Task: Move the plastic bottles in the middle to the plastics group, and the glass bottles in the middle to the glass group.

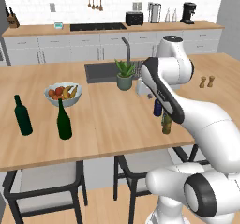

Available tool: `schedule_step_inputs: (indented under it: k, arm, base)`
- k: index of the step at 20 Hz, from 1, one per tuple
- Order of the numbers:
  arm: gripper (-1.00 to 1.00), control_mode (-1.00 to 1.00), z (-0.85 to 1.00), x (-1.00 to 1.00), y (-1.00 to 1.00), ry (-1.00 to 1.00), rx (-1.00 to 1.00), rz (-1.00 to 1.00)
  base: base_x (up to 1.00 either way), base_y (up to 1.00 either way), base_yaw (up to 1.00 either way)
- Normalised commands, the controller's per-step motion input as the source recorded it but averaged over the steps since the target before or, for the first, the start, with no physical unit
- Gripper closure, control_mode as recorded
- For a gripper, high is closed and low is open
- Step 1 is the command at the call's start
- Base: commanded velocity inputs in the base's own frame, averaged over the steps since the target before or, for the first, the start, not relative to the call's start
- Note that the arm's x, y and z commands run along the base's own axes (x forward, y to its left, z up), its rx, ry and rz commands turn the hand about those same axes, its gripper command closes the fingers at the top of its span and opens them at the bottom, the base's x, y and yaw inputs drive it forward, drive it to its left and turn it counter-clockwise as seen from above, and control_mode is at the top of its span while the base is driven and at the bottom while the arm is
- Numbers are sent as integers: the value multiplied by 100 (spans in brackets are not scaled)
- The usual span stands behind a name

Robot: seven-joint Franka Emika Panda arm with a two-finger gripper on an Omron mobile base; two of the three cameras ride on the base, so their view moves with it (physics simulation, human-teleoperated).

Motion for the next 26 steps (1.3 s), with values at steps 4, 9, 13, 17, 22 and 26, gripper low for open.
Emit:
schedule_step_inputs:
  k: [4,9,13,17,22,26]
  arm:
    - [-100,-100,-4,4,14,0,0,-4]
    - [-100,-100,-4,-12,8,-2,0,-5]
    - [-100,-100,0,-27,-56,2,0,-19]
    - [-100,-100,-5,-8,-77,3,3,-29]
    - [-100,-100,-25,5,-59,0,1,-22]
    - [-100,-100,-31,32,-22,0,0,-10]
  base:
    - [0,0,0]
    - [0,0,0]
    - [0,0,0]
    - [0,0,0]
    - [0,0,0]
    - [0,0,0]
